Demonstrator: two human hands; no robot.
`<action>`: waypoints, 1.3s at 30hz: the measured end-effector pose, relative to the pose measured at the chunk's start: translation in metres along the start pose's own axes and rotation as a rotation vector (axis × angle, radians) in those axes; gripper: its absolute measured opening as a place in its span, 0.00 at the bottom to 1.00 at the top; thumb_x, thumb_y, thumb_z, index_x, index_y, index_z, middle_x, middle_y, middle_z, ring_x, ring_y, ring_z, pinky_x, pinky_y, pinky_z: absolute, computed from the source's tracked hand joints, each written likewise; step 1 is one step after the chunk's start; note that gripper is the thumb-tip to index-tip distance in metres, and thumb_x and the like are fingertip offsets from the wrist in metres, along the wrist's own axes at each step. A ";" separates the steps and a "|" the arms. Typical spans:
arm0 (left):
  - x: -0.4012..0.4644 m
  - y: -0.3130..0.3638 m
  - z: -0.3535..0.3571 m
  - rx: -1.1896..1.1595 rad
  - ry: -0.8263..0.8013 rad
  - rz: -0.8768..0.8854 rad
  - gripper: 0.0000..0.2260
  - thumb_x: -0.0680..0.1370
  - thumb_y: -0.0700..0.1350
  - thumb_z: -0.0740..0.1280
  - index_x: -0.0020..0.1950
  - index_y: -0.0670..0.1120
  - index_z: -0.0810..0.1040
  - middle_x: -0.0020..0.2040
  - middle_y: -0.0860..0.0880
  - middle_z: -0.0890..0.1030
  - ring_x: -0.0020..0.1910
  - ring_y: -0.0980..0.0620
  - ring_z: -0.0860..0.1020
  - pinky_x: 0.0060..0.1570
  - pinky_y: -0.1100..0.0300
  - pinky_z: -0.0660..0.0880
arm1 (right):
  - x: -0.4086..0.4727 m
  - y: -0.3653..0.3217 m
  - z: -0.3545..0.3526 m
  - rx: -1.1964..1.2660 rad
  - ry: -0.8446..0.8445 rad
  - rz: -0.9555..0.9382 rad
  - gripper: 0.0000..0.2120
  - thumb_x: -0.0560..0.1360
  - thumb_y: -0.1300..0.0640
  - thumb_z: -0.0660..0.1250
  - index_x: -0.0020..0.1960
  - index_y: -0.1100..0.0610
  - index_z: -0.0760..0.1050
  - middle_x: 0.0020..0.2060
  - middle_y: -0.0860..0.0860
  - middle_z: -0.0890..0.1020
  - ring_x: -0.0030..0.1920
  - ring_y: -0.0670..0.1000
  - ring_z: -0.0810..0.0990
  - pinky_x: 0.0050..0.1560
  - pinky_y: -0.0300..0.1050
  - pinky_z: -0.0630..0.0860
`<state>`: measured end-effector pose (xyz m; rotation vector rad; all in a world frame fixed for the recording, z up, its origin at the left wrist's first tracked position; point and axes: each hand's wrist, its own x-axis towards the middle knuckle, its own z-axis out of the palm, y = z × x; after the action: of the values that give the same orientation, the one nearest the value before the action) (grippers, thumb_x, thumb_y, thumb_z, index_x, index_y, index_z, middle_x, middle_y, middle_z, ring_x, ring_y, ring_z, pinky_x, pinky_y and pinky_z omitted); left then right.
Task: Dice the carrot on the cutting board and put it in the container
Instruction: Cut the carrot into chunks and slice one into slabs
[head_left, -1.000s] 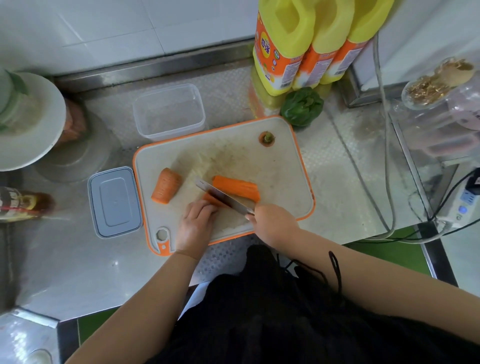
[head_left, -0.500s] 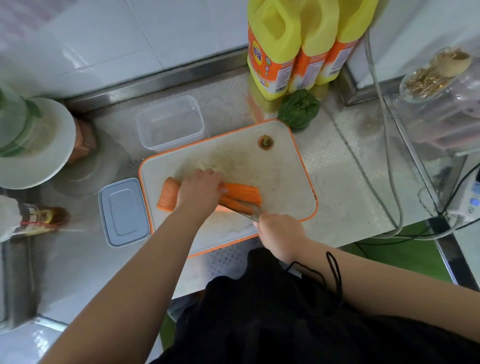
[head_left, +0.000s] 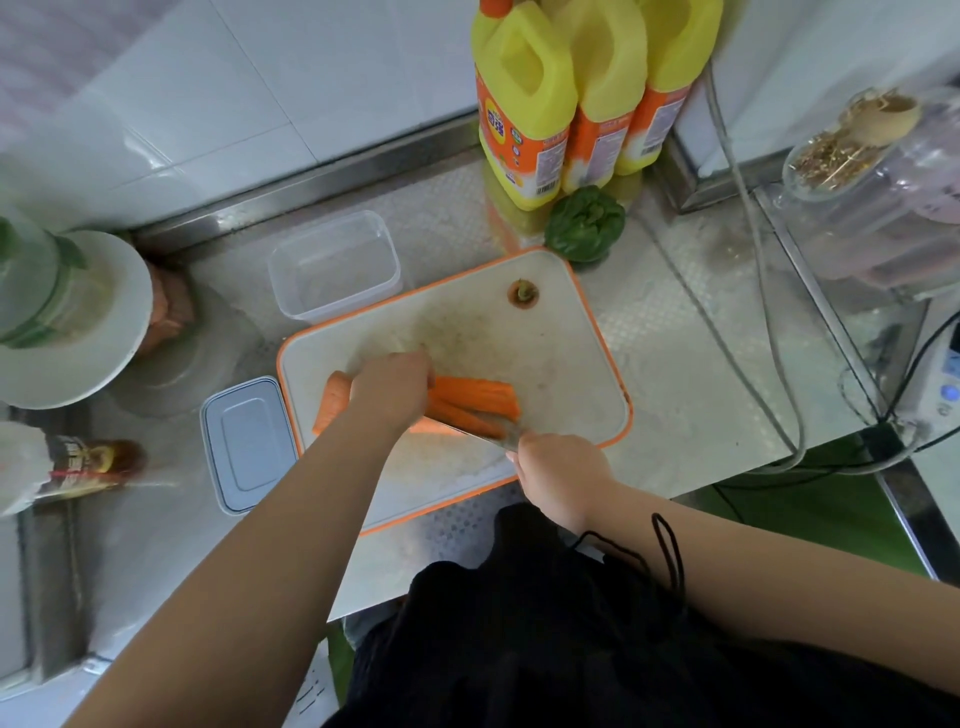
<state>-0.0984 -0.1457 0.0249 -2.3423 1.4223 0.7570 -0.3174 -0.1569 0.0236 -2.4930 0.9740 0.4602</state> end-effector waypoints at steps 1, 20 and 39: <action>0.000 -0.001 0.001 0.012 -0.022 0.026 0.11 0.76 0.39 0.65 0.55 0.51 0.79 0.55 0.47 0.79 0.57 0.44 0.77 0.51 0.53 0.73 | 0.000 0.000 0.001 0.004 0.001 0.000 0.16 0.83 0.51 0.51 0.56 0.60 0.73 0.49 0.56 0.81 0.51 0.59 0.80 0.41 0.44 0.65; 0.008 0.011 -0.008 0.319 -0.116 0.204 0.13 0.76 0.50 0.71 0.58 0.47 0.77 0.57 0.47 0.78 0.57 0.44 0.77 0.47 0.52 0.73 | -0.001 -0.001 0.002 -0.018 0.002 0.013 0.10 0.82 0.56 0.55 0.55 0.59 0.72 0.46 0.54 0.81 0.48 0.57 0.80 0.38 0.43 0.64; 0.011 0.003 -0.010 0.220 -0.042 0.458 0.07 0.76 0.45 0.66 0.52 0.53 0.81 0.51 0.52 0.81 0.54 0.49 0.77 0.50 0.56 0.73 | -0.001 0.002 0.001 -0.002 0.014 -0.012 0.14 0.83 0.52 0.53 0.54 0.59 0.73 0.45 0.55 0.81 0.47 0.58 0.81 0.38 0.44 0.65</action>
<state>-0.0943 -0.1608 0.0270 -1.8466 1.9437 0.7103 -0.3196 -0.1576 0.0223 -2.5052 0.9641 0.4409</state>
